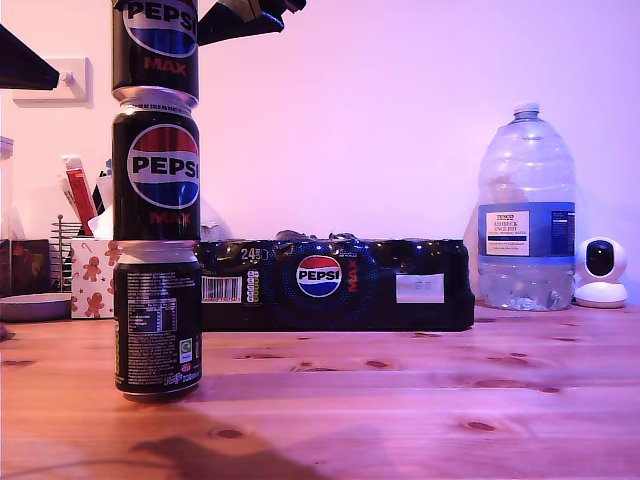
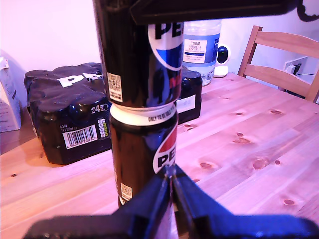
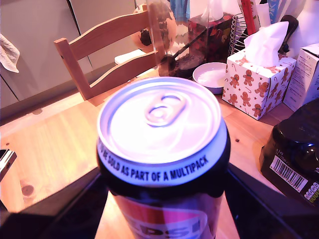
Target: Stack up the Pepsi cans on top of each other
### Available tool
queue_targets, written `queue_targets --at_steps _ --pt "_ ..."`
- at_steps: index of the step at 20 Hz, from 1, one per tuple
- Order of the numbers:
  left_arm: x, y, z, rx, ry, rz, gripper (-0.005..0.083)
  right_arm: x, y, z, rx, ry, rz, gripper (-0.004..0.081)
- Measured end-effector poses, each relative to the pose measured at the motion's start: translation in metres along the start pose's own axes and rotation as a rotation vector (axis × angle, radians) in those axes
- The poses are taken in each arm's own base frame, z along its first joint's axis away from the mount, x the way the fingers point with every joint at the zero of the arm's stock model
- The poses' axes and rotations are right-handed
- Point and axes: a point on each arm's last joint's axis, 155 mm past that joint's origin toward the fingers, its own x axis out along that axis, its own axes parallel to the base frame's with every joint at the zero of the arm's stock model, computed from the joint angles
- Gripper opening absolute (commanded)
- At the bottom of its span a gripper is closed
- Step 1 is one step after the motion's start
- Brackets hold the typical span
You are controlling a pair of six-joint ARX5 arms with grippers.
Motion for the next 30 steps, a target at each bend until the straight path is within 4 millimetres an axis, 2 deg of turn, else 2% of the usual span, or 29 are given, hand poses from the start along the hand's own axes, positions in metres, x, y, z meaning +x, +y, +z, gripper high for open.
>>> queue_targets --at_steps 4,5,8,11,15,26,28,30 --pt "0.0 0.0 0.0 0.0 0.0 0.0 -0.0013 0.0 0.0 0.0 0.0 0.0 -0.003 0.0413" --pt "0.0 0.0 0.0 0.0 0.0 0.0 -0.0013 0.0 -0.001 0.0 0.001 0.0 -0.003 0.0449" --pt "0.0 0.0 0.0 0.0 0.0 0.0 -0.0013 0.0 -0.002 0.0 0.03 0.0 -0.011 0.0664" --pt "0.0 0.0 0.0 0.0 0.0 0.0 -0.0013 0.0 -0.005 0.001 0.05 -0.004 -0.03 0.0672" --pt "0.0 0.0 0.0 0.0 0.0 0.0 -0.0013 -0.003 -0.005 0.013 0.043 -0.032 -0.031 0.0672" --pt "0.0 0.0 0.0 0.003 0.0 0.0 -0.0013 -0.005 -0.005 0.019 0.022 -0.047 -0.031 0.0672" --pt "0.0 0.0 0.0 0.004 0.0 0.0 -0.0013 -0.009 -0.005 0.03 0.02 -0.063 -0.031 0.0672" --pt "0.0 0.0 0.0 0.007 0.0 0.0 -0.0013 -0.017 -0.004 0.053 0.015 -0.111 -0.03 0.0672"
